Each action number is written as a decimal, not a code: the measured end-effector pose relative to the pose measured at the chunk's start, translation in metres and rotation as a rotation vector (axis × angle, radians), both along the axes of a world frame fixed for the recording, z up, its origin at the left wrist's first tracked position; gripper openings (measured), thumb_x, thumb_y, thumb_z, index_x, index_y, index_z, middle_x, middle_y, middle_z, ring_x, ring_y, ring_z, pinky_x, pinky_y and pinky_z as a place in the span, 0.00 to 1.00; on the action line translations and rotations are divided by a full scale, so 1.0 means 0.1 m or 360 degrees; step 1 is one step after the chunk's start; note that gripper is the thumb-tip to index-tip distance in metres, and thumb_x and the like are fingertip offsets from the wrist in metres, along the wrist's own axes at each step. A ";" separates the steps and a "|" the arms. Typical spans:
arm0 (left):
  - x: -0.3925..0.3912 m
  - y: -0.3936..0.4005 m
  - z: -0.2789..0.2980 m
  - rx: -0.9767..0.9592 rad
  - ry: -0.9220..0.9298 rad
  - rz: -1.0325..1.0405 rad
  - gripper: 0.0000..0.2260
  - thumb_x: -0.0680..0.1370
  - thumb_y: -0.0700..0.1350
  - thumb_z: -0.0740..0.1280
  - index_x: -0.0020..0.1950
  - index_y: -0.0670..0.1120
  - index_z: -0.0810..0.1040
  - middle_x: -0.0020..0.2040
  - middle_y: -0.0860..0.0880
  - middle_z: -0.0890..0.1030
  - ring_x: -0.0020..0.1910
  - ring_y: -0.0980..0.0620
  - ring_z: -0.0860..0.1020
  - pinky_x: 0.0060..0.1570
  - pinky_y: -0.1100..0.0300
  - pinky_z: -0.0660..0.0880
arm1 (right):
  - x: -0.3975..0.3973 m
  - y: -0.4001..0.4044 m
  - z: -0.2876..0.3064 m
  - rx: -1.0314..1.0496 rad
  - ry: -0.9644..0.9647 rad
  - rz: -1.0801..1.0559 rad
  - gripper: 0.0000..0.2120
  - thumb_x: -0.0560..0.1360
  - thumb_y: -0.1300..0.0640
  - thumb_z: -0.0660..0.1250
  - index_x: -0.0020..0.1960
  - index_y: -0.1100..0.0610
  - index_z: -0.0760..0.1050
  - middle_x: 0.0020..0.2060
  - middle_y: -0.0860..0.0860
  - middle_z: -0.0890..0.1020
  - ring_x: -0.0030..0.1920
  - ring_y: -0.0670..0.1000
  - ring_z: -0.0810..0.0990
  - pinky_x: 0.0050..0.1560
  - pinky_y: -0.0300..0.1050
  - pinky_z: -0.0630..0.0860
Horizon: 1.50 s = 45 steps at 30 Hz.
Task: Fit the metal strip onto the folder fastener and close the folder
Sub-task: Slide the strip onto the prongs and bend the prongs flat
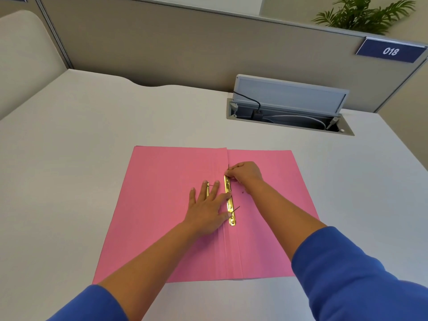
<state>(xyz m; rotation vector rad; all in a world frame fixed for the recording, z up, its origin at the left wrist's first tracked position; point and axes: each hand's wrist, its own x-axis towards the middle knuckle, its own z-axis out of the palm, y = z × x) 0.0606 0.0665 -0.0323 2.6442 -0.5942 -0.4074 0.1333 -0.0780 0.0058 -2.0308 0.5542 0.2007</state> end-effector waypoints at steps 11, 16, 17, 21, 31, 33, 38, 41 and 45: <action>0.01 0.01 0.01 -0.0006 0.0016 -0.0004 0.24 0.77 0.58 0.57 0.72 0.60 0.55 0.78 0.50 0.43 0.75 0.46 0.36 0.69 0.40 0.33 | -0.15 0.00 0.02 0.0149 0.0004 -0.0007 0.06 0.70 0.58 0.72 0.36 0.56 0.77 0.32 0.51 0.78 0.34 0.50 0.76 0.43 0.48 0.78; 0.02 0.00 0.00 -0.0005 0.0025 0.0005 0.24 0.76 0.59 0.57 0.71 0.60 0.56 0.78 0.50 0.44 0.75 0.46 0.36 0.69 0.40 0.33 | -0.49 -0.07 0.09 0.0360 0.0105 -0.0068 0.10 0.74 0.61 0.66 0.49 0.67 0.79 0.30 0.53 0.74 0.31 0.48 0.69 0.34 0.39 0.69; 0.02 -0.01 -0.01 -0.0004 0.0021 0.0006 0.24 0.76 0.59 0.57 0.71 0.60 0.56 0.78 0.50 0.44 0.75 0.46 0.36 0.69 0.40 0.33 | -0.58 -0.08 0.11 0.0396 0.0140 -0.0053 0.06 0.74 0.61 0.66 0.47 0.64 0.79 0.30 0.53 0.73 0.30 0.48 0.69 0.33 0.37 0.69; 0.04 0.00 -0.01 0.0000 0.0016 0.0013 0.24 0.76 0.59 0.57 0.72 0.60 0.56 0.78 0.50 0.44 0.75 0.46 0.37 0.69 0.40 0.34 | -0.88 -0.07 0.18 0.0480 0.0273 0.0015 0.03 0.73 0.61 0.68 0.42 0.61 0.76 0.29 0.52 0.73 0.27 0.46 0.67 0.25 0.33 0.66; 0.04 0.00 0.00 0.0007 0.0049 0.0002 0.24 0.76 0.59 0.57 0.72 0.61 0.56 0.78 0.50 0.44 0.75 0.46 0.36 0.69 0.40 0.34 | -1.18 -0.02 0.13 0.0420 0.0224 0.0002 0.04 0.68 0.70 0.70 0.37 0.63 0.80 0.28 0.56 0.76 0.26 0.48 0.72 0.28 0.34 0.72; 0.05 0.00 0.00 0.0009 0.0058 -0.0002 0.24 0.77 0.57 0.57 0.72 0.61 0.56 0.78 0.50 0.43 0.75 0.46 0.36 0.69 0.40 0.33 | -1.22 -0.02 0.09 0.0320 0.0162 -0.0008 0.05 0.68 0.70 0.69 0.43 0.66 0.82 0.32 0.57 0.78 0.32 0.51 0.74 0.36 0.40 0.74; 0.07 0.00 0.01 0.0027 0.0081 -0.0015 0.23 0.77 0.54 0.56 0.72 0.61 0.55 0.78 0.50 0.43 0.75 0.46 0.36 0.69 0.40 0.33 | -1.26 0.04 0.01 -0.0133 0.0008 0.0118 0.07 0.68 0.64 0.69 0.45 0.61 0.84 0.36 0.54 0.81 0.37 0.50 0.75 0.42 0.43 0.72; 0.08 0.01 0.00 0.0029 0.0073 -0.0006 0.23 0.78 0.55 0.56 0.72 0.61 0.55 0.78 0.50 0.43 0.75 0.46 0.36 0.69 0.39 0.34 | -1.30 0.10 -0.01 -0.0393 -0.0059 0.0157 0.08 0.70 0.62 0.67 0.46 0.57 0.84 0.42 0.53 0.85 0.39 0.48 0.76 0.41 0.38 0.68; 0.08 0.00 0.00 0.0039 0.0066 -0.0019 0.23 0.78 0.55 0.56 0.72 0.60 0.55 0.78 0.50 0.44 0.75 0.46 0.37 0.69 0.38 0.35 | -1.38 0.15 -0.04 -0.0566 -0.0121 0.0208 0.12 0.72 0.64 0.63 0.48 0.56 0.84 0.47 0.53 0.86 0.46 0.53 0.80 0.45 0.41 0.73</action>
